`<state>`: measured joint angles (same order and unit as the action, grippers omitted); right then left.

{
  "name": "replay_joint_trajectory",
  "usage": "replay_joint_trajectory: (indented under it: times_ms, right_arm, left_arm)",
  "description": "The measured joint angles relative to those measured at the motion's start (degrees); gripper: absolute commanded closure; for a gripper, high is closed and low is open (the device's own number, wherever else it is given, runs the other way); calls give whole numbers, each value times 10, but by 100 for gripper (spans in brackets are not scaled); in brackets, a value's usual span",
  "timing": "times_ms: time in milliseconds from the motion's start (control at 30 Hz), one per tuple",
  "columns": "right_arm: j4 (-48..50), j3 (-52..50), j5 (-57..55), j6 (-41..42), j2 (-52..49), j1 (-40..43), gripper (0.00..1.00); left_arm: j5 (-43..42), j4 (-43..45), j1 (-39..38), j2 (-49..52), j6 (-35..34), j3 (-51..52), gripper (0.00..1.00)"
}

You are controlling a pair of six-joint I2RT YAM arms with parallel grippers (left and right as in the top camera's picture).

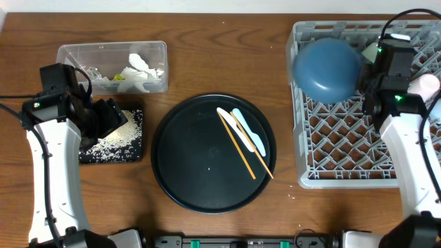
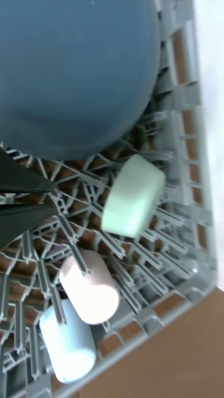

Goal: Sort waste into correct bins and load items into the dishwasher rack
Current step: 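Lower the blue bowl upright into the rack's back row, then open the right gripper and withdraw it from the bowl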

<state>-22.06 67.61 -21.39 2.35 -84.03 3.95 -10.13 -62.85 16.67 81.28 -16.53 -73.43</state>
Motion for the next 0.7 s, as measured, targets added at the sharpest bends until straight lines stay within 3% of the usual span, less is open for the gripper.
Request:
replay_joint_trajectory:
  times_ms: [400,700]
  right_arm:
    - [-12,0,29,0,26,0,95]
    - [1,0,290,-48,22,-16,96]
  left_arm:
    - [0,0,0,0,0,0,19]
    - [0,0,0,0,0,0,19]
